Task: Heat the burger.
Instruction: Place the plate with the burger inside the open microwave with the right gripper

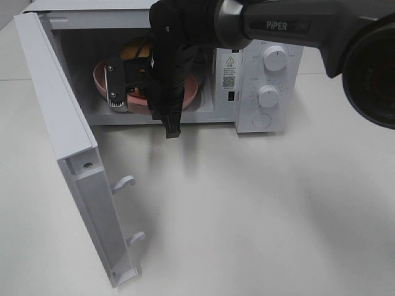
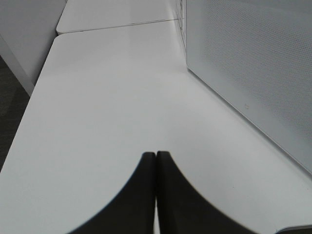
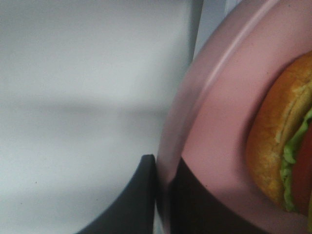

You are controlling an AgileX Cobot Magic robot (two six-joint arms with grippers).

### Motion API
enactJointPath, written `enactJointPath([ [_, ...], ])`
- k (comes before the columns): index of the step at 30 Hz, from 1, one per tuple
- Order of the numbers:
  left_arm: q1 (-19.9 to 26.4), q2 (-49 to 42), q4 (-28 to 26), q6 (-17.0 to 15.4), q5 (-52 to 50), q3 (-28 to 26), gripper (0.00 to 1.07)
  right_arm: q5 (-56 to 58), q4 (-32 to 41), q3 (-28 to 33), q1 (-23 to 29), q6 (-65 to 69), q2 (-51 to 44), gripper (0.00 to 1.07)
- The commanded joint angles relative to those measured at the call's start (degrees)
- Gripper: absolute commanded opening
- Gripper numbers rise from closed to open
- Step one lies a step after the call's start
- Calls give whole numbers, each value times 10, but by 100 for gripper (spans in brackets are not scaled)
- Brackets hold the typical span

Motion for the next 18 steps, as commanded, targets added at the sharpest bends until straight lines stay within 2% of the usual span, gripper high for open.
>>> enactJointPath([
  [1,-1,-11,-5,0,-9,2,0,-17,-3,-15,-1,20,-5,0],
  [10,-1,-11,-5,0,-9,2,0,-1,-4,-15,-1,72,-5,0],
  [14,-1,-11,-5,0,-9,2,0,5,-5,-15,-1,101,-5,8],
  [17,-1,-11,-5,0,-9,2,0,6,-5,-17,-1,103,-5,10],
  [18,-1,-11,-5,0,-9,2,0,10,-5,-17,-1,109,-5,16],
])
